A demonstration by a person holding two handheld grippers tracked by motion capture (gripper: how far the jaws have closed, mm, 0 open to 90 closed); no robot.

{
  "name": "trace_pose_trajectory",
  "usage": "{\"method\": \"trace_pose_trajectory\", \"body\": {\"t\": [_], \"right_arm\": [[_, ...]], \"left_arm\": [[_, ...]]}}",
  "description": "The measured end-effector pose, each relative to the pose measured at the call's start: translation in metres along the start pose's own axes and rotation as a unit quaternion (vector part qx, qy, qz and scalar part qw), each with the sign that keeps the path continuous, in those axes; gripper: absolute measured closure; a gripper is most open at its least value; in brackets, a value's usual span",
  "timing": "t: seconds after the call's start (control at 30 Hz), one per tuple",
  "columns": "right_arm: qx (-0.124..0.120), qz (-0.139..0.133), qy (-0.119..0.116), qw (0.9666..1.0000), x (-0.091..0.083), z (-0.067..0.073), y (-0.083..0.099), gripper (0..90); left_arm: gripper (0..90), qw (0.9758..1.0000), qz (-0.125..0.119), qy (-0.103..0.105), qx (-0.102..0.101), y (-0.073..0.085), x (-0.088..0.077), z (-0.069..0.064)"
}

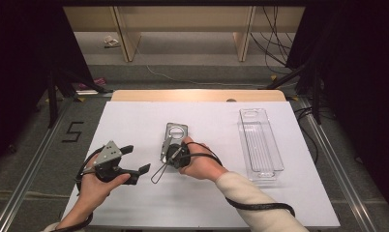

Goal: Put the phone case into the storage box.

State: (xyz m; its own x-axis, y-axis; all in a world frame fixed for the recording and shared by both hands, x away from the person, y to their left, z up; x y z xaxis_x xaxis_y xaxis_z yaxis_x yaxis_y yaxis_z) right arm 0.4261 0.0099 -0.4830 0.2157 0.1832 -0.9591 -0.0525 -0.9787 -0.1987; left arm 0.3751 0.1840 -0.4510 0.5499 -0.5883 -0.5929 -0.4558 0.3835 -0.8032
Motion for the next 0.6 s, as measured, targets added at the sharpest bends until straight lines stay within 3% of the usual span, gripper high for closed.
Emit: {"method": "trace_pose_trajectory", "body": {"t": [0.6], "right_arm": [[0.011, -0.042, 0.009, 0.9990, -0.017, 0.005, 0.021, 89.6]], "left_arm": [[8.4, 1.0000, 0.003, -0.002, -0.001, 0.001, 0.001, 0.001]]}}
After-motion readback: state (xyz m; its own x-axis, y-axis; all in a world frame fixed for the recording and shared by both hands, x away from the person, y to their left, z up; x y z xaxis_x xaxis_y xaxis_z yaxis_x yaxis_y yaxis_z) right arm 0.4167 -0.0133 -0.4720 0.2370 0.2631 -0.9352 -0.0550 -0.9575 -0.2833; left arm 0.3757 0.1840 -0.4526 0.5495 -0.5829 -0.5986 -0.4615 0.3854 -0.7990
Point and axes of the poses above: each handheld gripper's, and its own axes: x roughly forward along the jaws, y roughly out of its underside, z roughly to its left, the point moved 5 cm from there along x, roughly forward along the jaws, and after that the axes turned 11 degrees about z, right-handed, at the moved point
